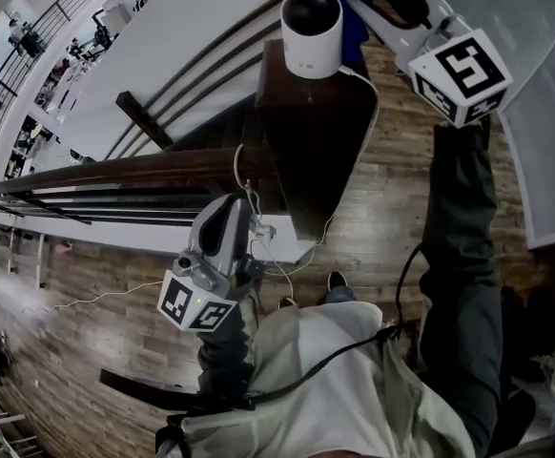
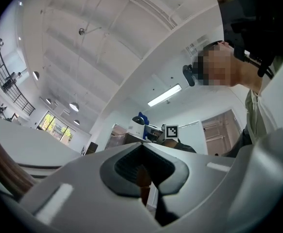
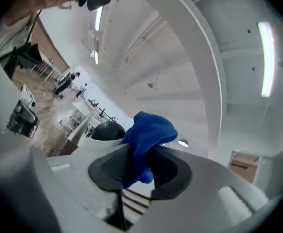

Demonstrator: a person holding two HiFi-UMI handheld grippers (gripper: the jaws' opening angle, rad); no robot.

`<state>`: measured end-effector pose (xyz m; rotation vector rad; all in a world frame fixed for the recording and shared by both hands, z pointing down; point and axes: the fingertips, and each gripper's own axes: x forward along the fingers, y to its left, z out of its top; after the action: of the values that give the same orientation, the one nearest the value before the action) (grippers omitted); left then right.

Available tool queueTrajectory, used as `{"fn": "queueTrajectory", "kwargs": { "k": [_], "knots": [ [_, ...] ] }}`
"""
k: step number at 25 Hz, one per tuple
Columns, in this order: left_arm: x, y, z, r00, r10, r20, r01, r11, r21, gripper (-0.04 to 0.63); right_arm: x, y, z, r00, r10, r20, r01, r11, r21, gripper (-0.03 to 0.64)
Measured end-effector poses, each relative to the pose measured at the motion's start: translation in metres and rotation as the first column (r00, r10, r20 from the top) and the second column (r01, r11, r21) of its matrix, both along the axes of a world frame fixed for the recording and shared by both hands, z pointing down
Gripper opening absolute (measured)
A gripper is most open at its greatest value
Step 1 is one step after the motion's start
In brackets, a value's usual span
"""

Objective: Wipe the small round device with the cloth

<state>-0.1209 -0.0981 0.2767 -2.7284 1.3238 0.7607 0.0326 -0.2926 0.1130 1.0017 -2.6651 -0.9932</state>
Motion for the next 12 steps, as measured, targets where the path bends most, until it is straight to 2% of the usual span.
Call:
{"fn": "queueTrajectory", "kwargs": {
  "k": [4,7,9,12],
  "knots": [
    [0.000,-0.005,0.002,1.000,-0.008,0.009,0.008,1.000,-0.008,0.003,0.009,-0.002,0.021,0.993,-0.063,0.098,0.072,0.994,-0.087,0.101],
    [0.003,-0.007,0.001,1.000,-0.005,0.013,0.005,1.000,-0.003,0.003,0.013,0.001,0.044,0.995,-0.069,0.073,0.077,0.990,-0.114,0.100],
    [0.003,-0.008,0.000,1.000,-0.006,0.014,0.006,1.000,-0.002,0.003,0.015,0.008,0.058,0.997,-0.071,0.041,0.075,0.991,-0.108,0.100],
    [0.005,-0.013,-0.001,1.000,-0.003,0.015,0.003,1.000,-0.007,0.003,0.030,0.023,0.048,0.995,-0.066,0.072,0.070,0.997,-0.046,0.100]
  ]
}}
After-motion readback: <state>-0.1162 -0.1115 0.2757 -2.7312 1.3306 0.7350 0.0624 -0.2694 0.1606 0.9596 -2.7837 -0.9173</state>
